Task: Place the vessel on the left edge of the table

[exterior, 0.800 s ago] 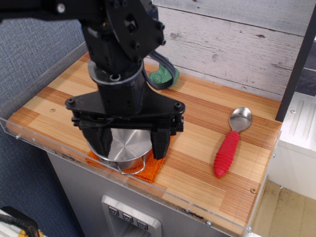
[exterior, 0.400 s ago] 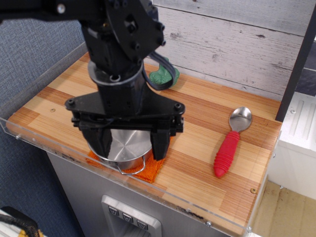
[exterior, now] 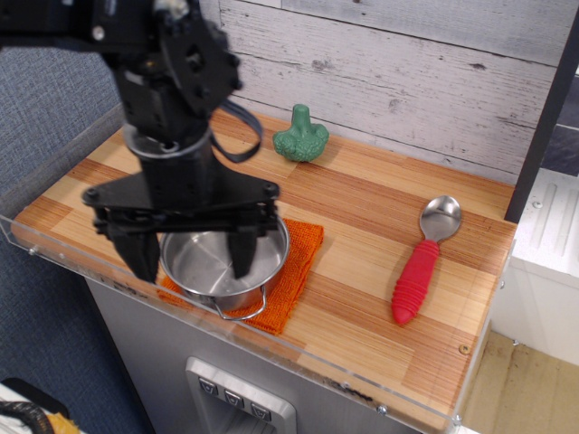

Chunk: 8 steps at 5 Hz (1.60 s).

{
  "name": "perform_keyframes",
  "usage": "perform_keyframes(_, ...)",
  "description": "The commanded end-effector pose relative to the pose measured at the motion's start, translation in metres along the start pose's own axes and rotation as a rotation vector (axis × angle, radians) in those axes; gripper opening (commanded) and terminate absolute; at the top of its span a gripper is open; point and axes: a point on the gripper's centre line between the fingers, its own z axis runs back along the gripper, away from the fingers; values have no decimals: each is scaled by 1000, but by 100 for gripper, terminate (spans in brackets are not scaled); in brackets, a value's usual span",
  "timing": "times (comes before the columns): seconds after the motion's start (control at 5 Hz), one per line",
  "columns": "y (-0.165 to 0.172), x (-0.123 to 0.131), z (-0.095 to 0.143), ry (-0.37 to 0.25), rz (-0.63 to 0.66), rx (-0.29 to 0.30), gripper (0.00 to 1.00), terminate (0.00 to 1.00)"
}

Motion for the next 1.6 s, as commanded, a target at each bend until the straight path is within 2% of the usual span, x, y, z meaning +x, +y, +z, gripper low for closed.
perform_keyframes(0.0, 33, 37, -19, -68, 14, 35, 100, 0)
perform_keyframes(0.2, 43, 51, -33, -72, 14, 63, 100, 0)
perform_keyframes(0.4, 46, 63, -50, -95, -7, 58, 100, 0)
perform_keyframes(0.6, 44, 70, -58, -126, -14, 17, 100, 0)
perform_keyframes(0.8, 44, 72, -70, -112, -13, -16, 100, 0)
perform_keyframes(1.0, 43, 72, -79, -74, -23, -17, 100, 0)
perform_keyframes(1.2, 47, 74, -79, -78, -17, -34, 100, 0)
perform_keyframes(1.4, 50, 75, -73, -87, 15, -55, 0, 0)
